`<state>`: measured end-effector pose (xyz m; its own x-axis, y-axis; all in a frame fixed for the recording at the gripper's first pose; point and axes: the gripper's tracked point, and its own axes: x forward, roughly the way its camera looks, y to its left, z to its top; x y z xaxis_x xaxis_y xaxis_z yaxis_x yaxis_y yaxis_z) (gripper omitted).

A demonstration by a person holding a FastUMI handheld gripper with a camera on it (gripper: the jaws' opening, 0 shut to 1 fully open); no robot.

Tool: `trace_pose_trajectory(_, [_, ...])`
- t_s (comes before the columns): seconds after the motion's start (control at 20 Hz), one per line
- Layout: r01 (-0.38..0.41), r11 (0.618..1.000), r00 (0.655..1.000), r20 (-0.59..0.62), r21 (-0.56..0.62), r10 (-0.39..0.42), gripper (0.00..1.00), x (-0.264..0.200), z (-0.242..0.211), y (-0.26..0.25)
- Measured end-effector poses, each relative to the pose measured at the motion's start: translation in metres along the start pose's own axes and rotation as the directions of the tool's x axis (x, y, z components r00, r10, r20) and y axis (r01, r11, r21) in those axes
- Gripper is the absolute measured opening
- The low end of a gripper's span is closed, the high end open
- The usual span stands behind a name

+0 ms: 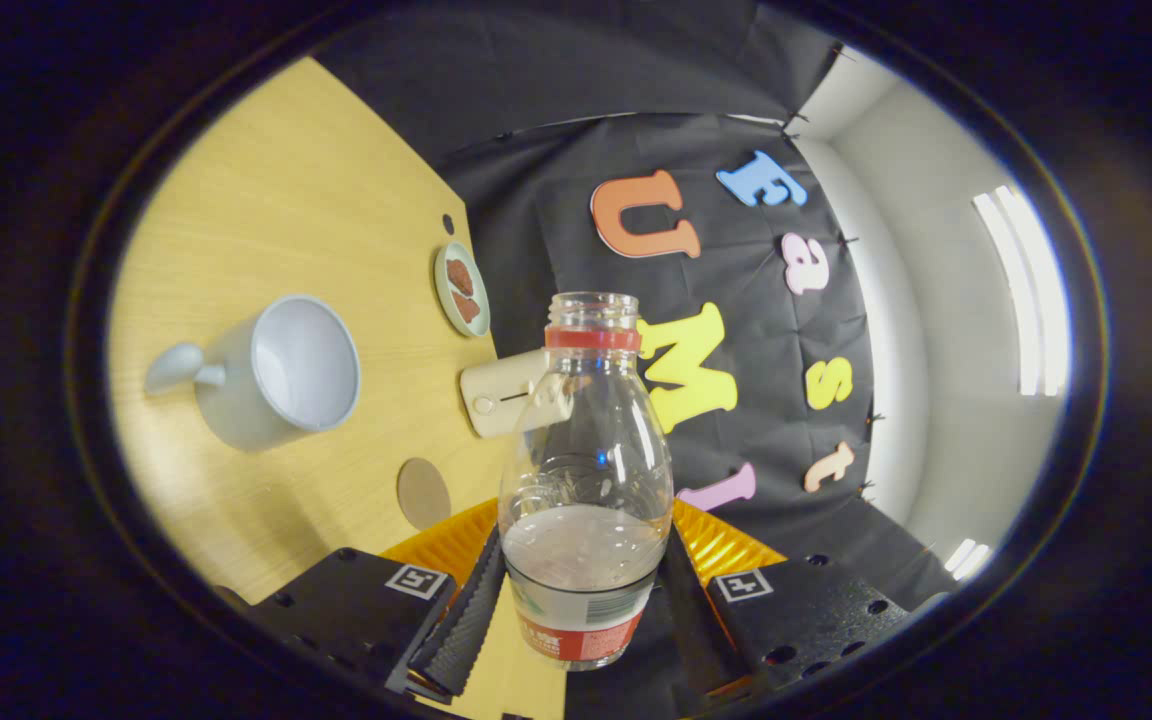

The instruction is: Take the bottle from table, then pour the juice into the cup, finally place the bottle on the coaster

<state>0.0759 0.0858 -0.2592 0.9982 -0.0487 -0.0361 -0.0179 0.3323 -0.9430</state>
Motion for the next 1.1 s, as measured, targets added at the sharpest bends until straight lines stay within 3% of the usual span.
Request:
trace_pose_trajectory(0.15, [0.027, 0.988, 1.0, 0.01, 0.15, -0.029, 0.82, -0.001, 0.006, -0.015])
trace_pose_trajectory(0.3, [0.048, 0.938, 0.999, -0.005, 0.343, -0.049, 0.82, 0.007, 0.008, -0.035])
trace_pose_trajectory(0.4, [0.048, 0.876, 0.999, -0.022, 0.48, -0.043, 0.82, 0.014, 0.009, -0.046])
trace_pose_trajectory(0.6, [0.052, 0.71, 0.998, -0.049, 0.702, -0.025, 0.82, 0.022, 0.007, -0.069])
trace_pose_trajectory(0.95, [0.106, 0.482, 0.994, -0.09, 0.869, -0.056, 0.82, 0.06, -0.013, -0.096])
trace_pose_trajectory(1.1, [0.088, 0.417, 0.996, -0.078, 0.905, -0.04, 0.82, 0.079, -0.019, -0.085])
